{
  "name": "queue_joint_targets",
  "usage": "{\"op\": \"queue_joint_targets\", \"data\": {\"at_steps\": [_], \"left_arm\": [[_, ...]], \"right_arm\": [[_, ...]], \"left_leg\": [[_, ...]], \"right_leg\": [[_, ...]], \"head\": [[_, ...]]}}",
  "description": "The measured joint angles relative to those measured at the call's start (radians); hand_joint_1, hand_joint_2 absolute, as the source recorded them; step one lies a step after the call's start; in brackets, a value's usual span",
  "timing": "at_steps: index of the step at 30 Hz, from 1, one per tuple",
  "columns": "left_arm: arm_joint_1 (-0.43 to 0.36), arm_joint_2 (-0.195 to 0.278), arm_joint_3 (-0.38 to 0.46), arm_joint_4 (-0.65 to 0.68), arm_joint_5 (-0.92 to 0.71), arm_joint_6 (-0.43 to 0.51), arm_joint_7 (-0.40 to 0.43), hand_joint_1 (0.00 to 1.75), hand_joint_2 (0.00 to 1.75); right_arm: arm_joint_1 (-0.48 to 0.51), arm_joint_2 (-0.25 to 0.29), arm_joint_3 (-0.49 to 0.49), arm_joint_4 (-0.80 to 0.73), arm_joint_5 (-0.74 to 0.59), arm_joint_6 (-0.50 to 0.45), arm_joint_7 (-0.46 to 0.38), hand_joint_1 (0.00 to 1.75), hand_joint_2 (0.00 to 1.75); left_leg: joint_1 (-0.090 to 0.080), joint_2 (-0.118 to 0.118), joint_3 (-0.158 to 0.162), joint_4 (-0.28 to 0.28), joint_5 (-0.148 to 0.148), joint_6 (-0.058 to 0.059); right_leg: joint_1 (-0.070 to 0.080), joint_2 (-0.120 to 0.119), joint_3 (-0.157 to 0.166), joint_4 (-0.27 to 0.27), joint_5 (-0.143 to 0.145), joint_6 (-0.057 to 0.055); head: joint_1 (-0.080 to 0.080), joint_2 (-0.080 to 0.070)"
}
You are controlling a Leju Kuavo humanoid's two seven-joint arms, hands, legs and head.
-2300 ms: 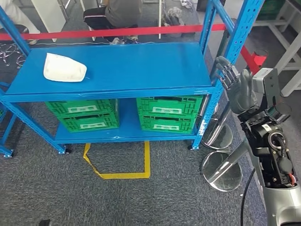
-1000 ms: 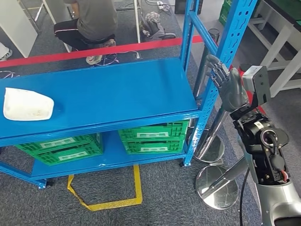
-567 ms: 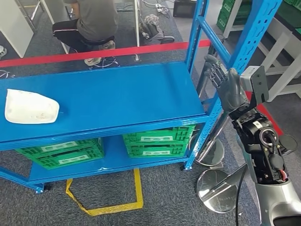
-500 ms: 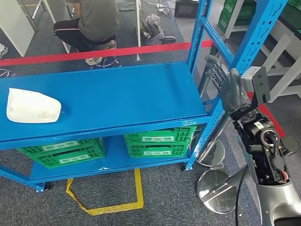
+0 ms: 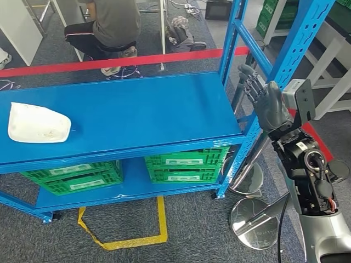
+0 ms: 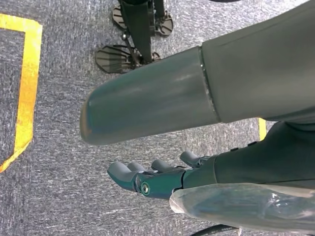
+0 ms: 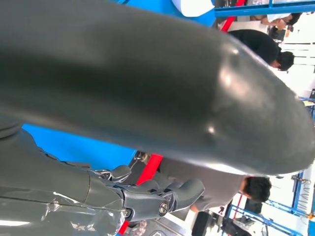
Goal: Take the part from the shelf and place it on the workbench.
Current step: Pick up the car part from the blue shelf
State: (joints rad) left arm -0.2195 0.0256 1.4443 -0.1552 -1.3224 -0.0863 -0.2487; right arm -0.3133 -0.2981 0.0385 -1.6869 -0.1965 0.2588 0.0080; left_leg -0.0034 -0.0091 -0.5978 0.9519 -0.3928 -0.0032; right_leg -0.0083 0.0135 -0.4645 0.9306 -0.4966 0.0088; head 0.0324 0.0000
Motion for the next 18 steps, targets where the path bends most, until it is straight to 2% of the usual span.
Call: {"op": "queue_joint_targets", "data": {"at_steps": [5,8,10,11,12,14,15,16,17,18], "left_arm": [[0.000,0.001,0.000,0.000,-0.001,0.001,0.000,0.00,0.00],[-0.001,0.002,0.000,0.000,-0.006,0.002,0.000,0.00,0.00],[-0.002,0.003,0.000,0.000,-0.010,0.002,-0.001,0.00,0.00],[-0.003,0.003,0.000,0.000,-0.011,0.002,-0.002,0.00,0.00],[-0.003,0.003,0.000,0.000,-0.013,0.002,-0.003,0.00,0.00],[-0.004,0.003,0.000,0.000,-0.016,0.002,-0.004,0.00,0.00],[-0.004,0.003,0.000,0.000,-0.018,0.002,-0.004,0.00,0.00],[-0.004,0.003,0.000,0.000,-0.020,0.002,-0.004,0.00,0.00],[-0.004,0.003,0.000,0.000,-0.022,0.002,-0.004,0.00,0.00],[-0.004,0.003,0.000,0.000,-0.023,0.002,-0.005,0.00,0.00]], "right_arm": [[-0.002,0.000,0.001,0.007,0.000,0.001,0.001,0.00,0.00],[-0.002,0.000,0.001,0.008,0.000,0.001,0.001,0.00,0.00],[-0.003,0.000,0.000,0.008,0.000,0.000,0.002,0.00,0.00],[-0.004,0.000,-0.001,0.008,0.000,0.000,0.002,0.00,0.00],[-0.004,0.000,-0.001,0.008,0.000,0.000,0.004,0.00,0.00],[-0.002,0.000,-0.001,0.010,0.000,0.000,0.006,0.00,0.00],[0.001,0.000,-0.001,0.011,0.000,0.000,0.007,0.00,0.00],[0.004,0.000,-0.001,0.012,0.000,0.000,0.008,0.00,0.00],[0.005,0.000,-0.001,0.013,0.000,-0.001,0.008,0.00,0.00],[0.006,0.000,-0.001,0.013,0.000,-0.001,0.009,0.00,0.00]], "left_leg": [[-0.001,0.000,0.000,0.001,-0.004,0.004],[-0.002,0.000,0.001,0.000,-0.007,0.010],[0.005,0.000,0.013,-0.015,-0.004,0.016],[0.009,0.000,0.021,-0.023,-0.003,0.019],[0.011,-0.001,0.027,-0.028,-0.002,0.021],[0.012,-0.003,0.031,-0.030,-0.004,0.022],[0.013,-0.005,0.032,-0.029,-0.005,0.021],[0.014,-0.009,0.033,-0.028,-0.007,0.019],[0.016,-0.013,0.036,-0.027,-0.009,0.015],[0.019,-0.018,0.039,-0.024,-0.013,0.010]], "right_leg": [[-0.002,0.000,0.001,0.000,-0.002,0.004],[-0.003,0.000,0.003,-0.004,-0.004,0.008],[-0.002,-0.002,0.004,0.004,-0.016,0.013],[-0.002,-0.003,-0.007,0.033,-0.034,0.015],[-0.003,-0.004,-0.031,0.086,-0.062,0.018],[-0.005,-0.005,-0.109,0.239,-0.122,0.023],[-0.008,-0.005,-0.142,0.293,-0.133,0.026],[-0.011,-0.005,-0.159,0.311,-0.124,0.028],[-0.015,-0.005,-0.153,0.284,-0.094,0.030],[-0.019,-0.003,-0.128,0.218,-0.048,0.033]], "head": [[-0.002,0.000],[-0.004,0.000],[-0.004,0.000],[-0.001,0.000],[0.004,0.000],[0.013,0.000],[0.016,0.000],[0.018,0.000],[0.020,0.000],[0.022,0.000]]}}
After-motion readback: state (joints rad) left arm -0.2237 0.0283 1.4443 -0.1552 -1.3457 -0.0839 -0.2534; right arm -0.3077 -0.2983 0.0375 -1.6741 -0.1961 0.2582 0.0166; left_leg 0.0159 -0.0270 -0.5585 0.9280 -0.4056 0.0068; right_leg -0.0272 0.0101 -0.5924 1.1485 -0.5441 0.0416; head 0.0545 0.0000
